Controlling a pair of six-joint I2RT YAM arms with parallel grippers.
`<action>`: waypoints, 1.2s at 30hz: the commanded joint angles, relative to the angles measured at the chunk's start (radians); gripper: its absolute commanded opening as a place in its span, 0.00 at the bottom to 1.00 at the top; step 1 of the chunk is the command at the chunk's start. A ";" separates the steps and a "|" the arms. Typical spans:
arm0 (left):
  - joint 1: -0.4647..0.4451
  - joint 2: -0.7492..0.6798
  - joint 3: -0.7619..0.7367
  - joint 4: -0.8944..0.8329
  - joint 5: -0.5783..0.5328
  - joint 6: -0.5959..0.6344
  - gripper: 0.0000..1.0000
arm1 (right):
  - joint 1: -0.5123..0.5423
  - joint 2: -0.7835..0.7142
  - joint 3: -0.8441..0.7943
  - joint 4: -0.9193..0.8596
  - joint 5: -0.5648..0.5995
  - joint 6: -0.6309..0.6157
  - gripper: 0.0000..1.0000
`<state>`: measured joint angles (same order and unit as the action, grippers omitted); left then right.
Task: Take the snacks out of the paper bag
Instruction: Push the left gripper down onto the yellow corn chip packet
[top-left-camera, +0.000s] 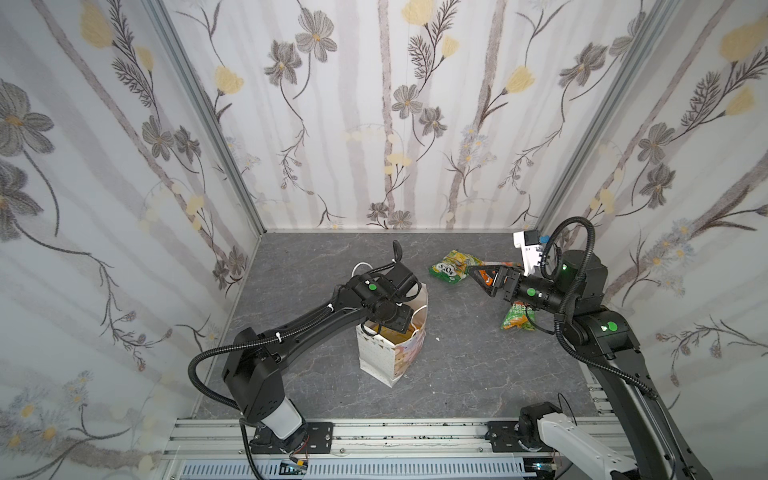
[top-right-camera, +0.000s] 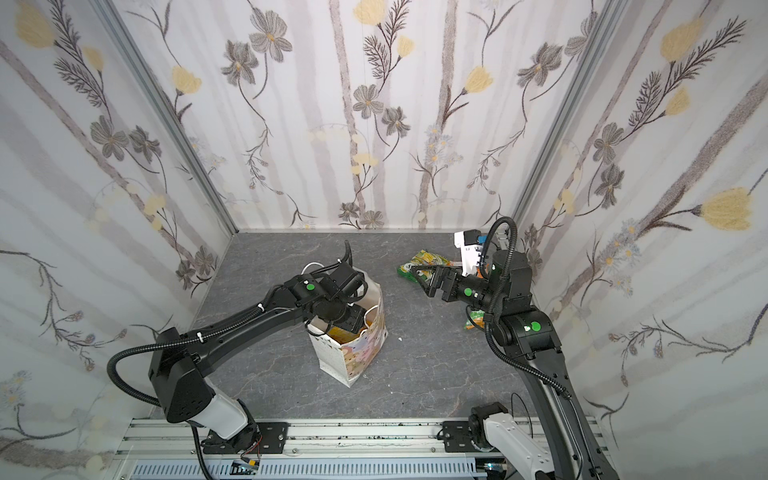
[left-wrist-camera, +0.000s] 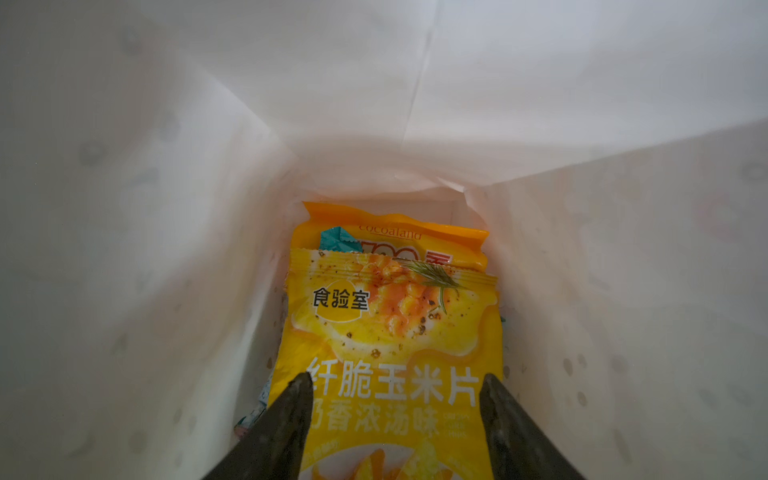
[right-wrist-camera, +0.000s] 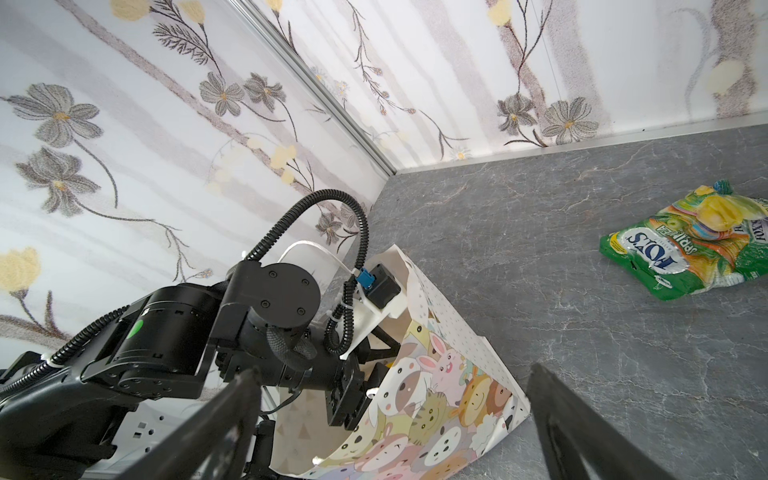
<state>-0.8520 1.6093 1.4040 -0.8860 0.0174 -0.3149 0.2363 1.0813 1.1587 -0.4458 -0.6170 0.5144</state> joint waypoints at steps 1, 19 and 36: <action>0.000 0.012 -0.002 0.017 -0.017 -0.001 0.66 | 0.003 0.005 0.003 0.019 -0.002 -0.013 0.99; 0.014 0.099 -0.085 0.112 -0.042 -0.012 0.77 | 0.194 0.118 0.091 -0.180 0.051 -0.168 0.99; 0.008 0.066 -0.186 0.167 0.027 0.001 0.78 | 0.229 0.129 0.123 -0.207 0.112 -0.165 0.99</action>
<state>-0.8417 1.6814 1.2266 -0.6724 -0.0082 -0.3214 0.4637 1.2098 1.2724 -0.6624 -0.5175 0.3576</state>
